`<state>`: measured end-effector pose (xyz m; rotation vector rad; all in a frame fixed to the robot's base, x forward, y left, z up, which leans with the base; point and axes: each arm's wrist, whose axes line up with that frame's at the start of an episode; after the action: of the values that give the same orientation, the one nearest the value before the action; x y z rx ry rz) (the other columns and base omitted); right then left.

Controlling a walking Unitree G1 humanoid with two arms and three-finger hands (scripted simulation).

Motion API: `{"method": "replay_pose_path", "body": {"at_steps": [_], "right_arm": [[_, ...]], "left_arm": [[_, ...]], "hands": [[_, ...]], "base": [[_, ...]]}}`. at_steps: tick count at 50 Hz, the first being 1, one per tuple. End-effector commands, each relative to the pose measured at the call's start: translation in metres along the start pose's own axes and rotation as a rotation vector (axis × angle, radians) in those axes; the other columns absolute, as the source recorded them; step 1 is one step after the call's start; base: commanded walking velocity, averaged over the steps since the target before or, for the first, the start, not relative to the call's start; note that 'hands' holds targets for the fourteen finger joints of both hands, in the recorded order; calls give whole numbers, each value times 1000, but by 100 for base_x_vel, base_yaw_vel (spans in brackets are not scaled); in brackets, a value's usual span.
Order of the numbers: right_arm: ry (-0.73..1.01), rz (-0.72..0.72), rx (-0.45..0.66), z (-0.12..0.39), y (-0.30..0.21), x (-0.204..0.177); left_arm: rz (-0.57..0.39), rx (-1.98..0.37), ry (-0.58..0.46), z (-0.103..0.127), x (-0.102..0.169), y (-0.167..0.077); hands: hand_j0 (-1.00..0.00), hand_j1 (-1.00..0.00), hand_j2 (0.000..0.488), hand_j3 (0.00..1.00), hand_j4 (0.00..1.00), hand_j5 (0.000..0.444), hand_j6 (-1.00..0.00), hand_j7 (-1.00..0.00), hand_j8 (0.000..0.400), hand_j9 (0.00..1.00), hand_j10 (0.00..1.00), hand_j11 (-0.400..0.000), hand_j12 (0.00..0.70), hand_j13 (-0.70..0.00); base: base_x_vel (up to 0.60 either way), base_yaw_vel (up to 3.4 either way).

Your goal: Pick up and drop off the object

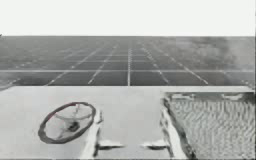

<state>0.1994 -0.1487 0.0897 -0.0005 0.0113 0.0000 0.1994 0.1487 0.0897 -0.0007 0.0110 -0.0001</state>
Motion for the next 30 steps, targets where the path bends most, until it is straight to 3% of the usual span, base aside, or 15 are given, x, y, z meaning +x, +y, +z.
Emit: {"method": "replay_pose_path", "body": {"at_steps": [1,3,6,7,9,12,15,17,18,20,23,27,28,29,30], "right_arm": [[-227,-222,-155,-41,12,40],[-245,-229,-157,-40,15,32],[-236,-206,-155,-38,16,18],[-228,-214,-153,-44,18,14],[-235,-216,-139,-46,20,11],[-231,-221,-139,-43,19,16],[-220,-244,-121,-46,28,17],[-223,-236,-122,-45,27,20],[-233,-225,-117,-39,21,19],[-235,-230,-114,-33,25,22],[-232,-228,-101,-40,29,18],[-234,-219,-104,-44,26,17],[-232,-230,-111,-47,29,18],[-234,-212,-108,-43,27,17],[-231,-206,-100,-38,29,18]], "left_arm": [[221,-100,-131,-5,56,-20],[212,-86,-99,5,61,-17],[256,-63,-31,8,66,13],[251,153,-7,19,70,26],[243,364,-3,32,77,41],[259,782,-40,58,77,51],[205,1074,-25,68,65,48],[166,1219,13,75,75,54],[130,1267,63,66,86,55],[99,1309,114,62,72,59],[27,1302,197,35,80,70],[52,1271,233,6,83,78],[53,1263,228,-3,87,80],[33,1246,301,5,91,79],[63,1236,276,0,97,75]], "hands": [[0,0,0,0,0,0,0,0,0,0,0,0,0,0],[0,0,0,0,0,0,0,0,0,0,0,0,0,0],[0,0,0,0,0,0,0,0,0,0,0,0,0,0],[0,0,0,0,0,0,0,0,0,0,0,0,0,0],[0,0,0,0,0,0,0,0,0,0,0,0,0,0],[0,0,0,0,0,0,0,0,0,0,0,0,0,0],[0,0,0,0,0,0,0,0,0,0,0,0,0,0],[0,0,0,0,0,0,0,0,0,0,0,0,0,0],[0,0,0,0,0,0,0,0,0,0,0,0,0,0],[0,0,0,0,0,0,0,0,0,0,0,0,0,0],[0,0,0,0,0,0,0,0,0,0,0,0,0,0],[0,0,0,0,0,0,0,0,0,0,0,0,0,0],[0,-125,62,0,0,0,0,-125,50,0,0,0,87,0],[0,-257,128,0,0,0,0,-257,103,0,0,0,180,0],[0,-283,142,0,0,0,0,-283,113,0,0,0,198,0]], "base": [[0,0],[0,0],[0,0],[0,0],[0,0],[0,0],[0,0],[0,0],[0,0],[0,0],[0,0],[0,0],[0,0],[0,0],[0,0]]}}
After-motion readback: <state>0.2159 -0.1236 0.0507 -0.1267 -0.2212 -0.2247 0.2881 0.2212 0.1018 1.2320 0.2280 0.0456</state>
